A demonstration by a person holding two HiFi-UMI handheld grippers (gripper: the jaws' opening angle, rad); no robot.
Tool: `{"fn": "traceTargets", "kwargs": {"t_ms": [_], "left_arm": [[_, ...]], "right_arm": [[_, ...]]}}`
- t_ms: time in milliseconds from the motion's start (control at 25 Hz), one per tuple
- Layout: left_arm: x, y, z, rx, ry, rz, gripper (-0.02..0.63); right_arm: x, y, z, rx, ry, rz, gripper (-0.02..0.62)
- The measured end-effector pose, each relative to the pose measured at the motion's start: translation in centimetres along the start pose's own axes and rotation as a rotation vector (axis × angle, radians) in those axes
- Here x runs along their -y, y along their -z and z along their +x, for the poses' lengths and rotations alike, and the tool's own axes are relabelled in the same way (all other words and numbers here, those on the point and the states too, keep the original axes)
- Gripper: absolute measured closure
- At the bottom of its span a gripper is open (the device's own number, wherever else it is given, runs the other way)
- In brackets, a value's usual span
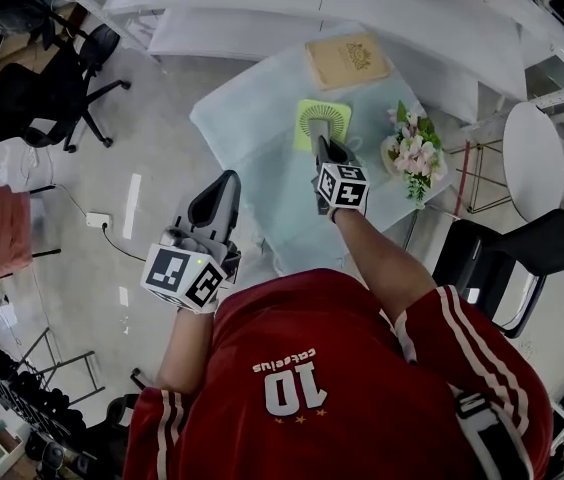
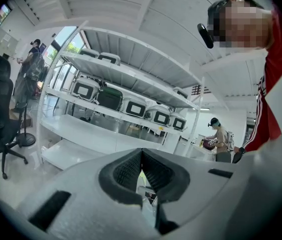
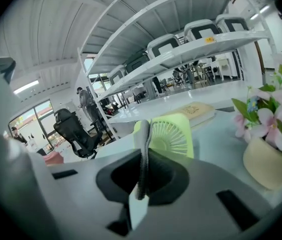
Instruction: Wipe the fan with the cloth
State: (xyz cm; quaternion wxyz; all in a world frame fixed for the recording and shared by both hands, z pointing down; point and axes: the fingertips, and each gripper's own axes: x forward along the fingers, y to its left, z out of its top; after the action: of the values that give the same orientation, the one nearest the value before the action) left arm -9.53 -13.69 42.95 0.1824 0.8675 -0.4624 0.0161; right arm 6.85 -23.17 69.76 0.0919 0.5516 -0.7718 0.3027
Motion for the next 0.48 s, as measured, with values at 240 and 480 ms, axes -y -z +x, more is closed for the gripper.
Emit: {"fn": "traceTargets", "kwargs": {"t_ms": [240,480], "left_arm": [[-0.5,0.3,-0.5,-0.001,-0.029,-0.01,0.603],[-1.1,0.5,-0.8,-0.005,-0.063,-0.024,0.603]], "right_arm": [[-1.0,0.7,1.1,-0.029,-0.035,-0.038,0.591],[-1.6,1.5,2.2,-0.059,-0.065,-0.069,0.591]]}}
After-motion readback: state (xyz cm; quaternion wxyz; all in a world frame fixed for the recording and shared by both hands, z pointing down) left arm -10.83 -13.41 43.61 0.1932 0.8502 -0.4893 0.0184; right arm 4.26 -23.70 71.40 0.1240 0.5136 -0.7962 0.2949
